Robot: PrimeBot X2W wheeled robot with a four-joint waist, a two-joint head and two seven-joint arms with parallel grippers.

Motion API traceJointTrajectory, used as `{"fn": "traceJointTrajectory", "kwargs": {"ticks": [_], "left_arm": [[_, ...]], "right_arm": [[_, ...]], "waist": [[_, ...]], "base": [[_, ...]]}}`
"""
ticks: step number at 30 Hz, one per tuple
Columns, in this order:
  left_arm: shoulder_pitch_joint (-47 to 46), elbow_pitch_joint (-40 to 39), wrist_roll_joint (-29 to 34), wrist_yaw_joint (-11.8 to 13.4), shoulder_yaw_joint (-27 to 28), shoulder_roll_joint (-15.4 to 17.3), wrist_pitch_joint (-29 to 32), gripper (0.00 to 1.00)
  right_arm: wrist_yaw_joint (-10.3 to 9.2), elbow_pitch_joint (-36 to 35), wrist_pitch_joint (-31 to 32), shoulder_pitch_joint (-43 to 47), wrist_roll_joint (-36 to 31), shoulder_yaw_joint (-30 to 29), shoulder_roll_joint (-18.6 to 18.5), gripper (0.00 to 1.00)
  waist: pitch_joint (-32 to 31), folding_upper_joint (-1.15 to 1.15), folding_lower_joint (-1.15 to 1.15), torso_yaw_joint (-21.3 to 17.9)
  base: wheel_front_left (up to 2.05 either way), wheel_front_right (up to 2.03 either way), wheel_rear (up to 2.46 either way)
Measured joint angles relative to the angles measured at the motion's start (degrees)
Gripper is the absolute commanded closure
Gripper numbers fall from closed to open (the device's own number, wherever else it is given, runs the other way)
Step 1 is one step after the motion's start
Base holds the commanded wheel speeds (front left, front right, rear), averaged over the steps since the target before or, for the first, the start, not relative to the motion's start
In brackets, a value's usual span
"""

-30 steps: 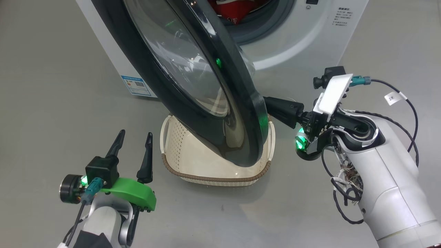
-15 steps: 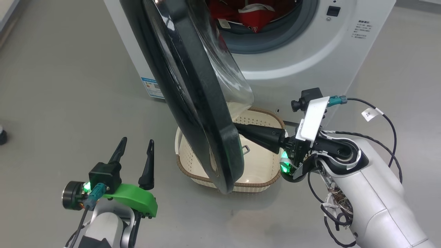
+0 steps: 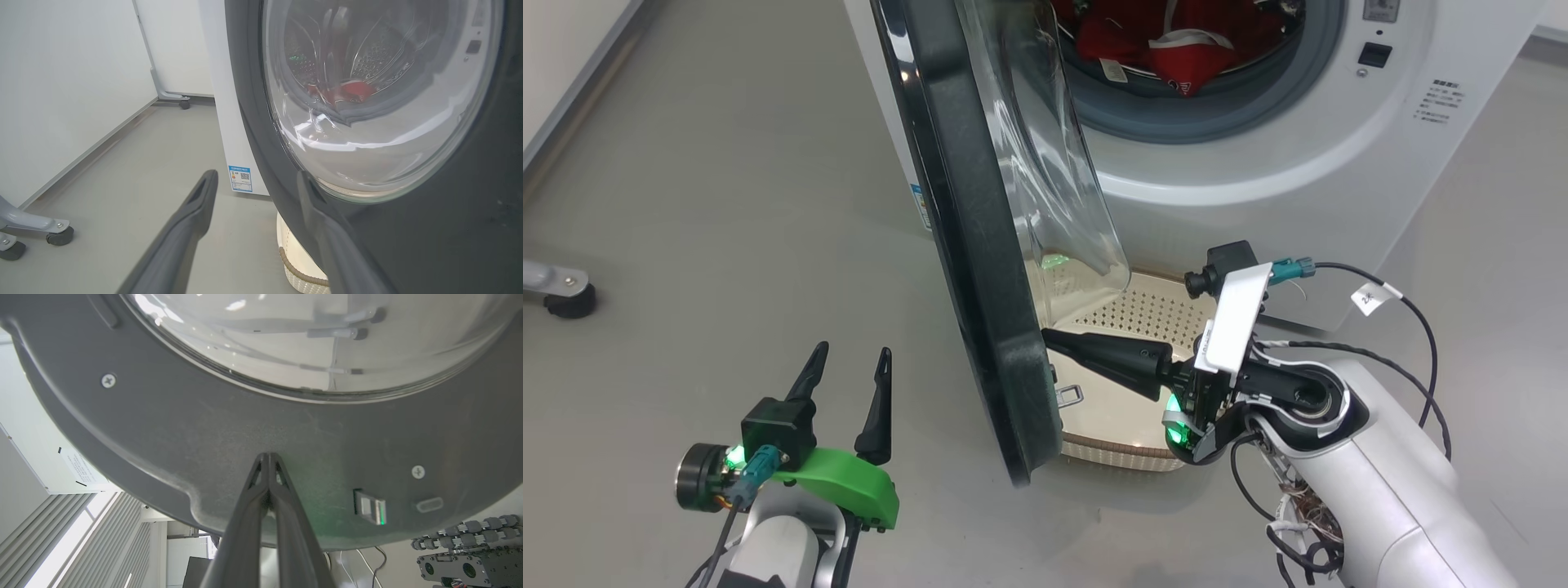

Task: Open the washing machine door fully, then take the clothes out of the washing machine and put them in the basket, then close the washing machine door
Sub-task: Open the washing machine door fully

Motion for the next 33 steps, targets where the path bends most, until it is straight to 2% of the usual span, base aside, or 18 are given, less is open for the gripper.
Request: {"fn": "traceJointTrajectory", "kwargs": {"ticks": [8,17,26,27,28,29,30,33], "left_arm": [[0.3,0.2,-0.4,0.1,-0.1,0.0,0.0,0.00],[1.3,0.1,-0.5,0.5,0.0,0.0,0.0,0.00],[1.3,0.0,-1.1,0.5,0.4,0.0,0.0,0.00],[1.3,-0.1,-1.2,0.5,0.4,0.0,0.0,0.00],[1.3,-0.1,-1.4,0.6,0.5,0.0,0.0,0.00],[1.3,-0.2,-1.5,0.7,0.6,0.0,0.0,0.00],[1.3,-0.2,-1.5,1.0,0.7,0.0,0.0,0.00],[1.4,-0.2,-1.5,1.0,1.1,0.0,0.0,0.00]], "right_arm": [[0.00,-0.7,-1.4,1.1,0.5,2.5,0.0,1.00],[0.00,-1.2,-2.9,1.5,0.9,3.7,0.0,1.00],[0.00,-2.2,-7.3,2.5,0.7,0.3,0.4,1.00],[0.00,-2.2,-8.0,2.8,0.4,-0.4,0.4,0.90],[0.00,-2.3,-8.4,3.2,0.3,-1.0,0.4,0.68],[0.00,-2.4,-9.0,3.7,0.0,-1.5,0.4,0.37],[0.00,-2.4,-9.6,4.2,-0.4,-2.1,0.4,0.00],[0.00,-3.2,-12.5,5.8,-1.5,-4.7,0.4,0.00]], "waist": [[-0.9,0.00,0.00,1.8],[-1.2,0.00,0.00,2.2],[-1.2,0.00,0.00,1.7],[-1.2,0.00,0.00,1.7],[-1.2,0.00,0.00,1.6],[-1.3,0.00,0.00,1.5],[-1.3,0.00,0.00,1.4],[-1.4,0.00,0.00,0.9]], "base": [[0.00,0.00,0.00],[0.00,0.00,0.00],[0.00,0.00,0.00],[0.00,0.00,0.00],[0.00,0.00,0.00],[0.00,0.00,0.00],[0.00,0.00,0.00],[0.00,0.00,0.00]]}}
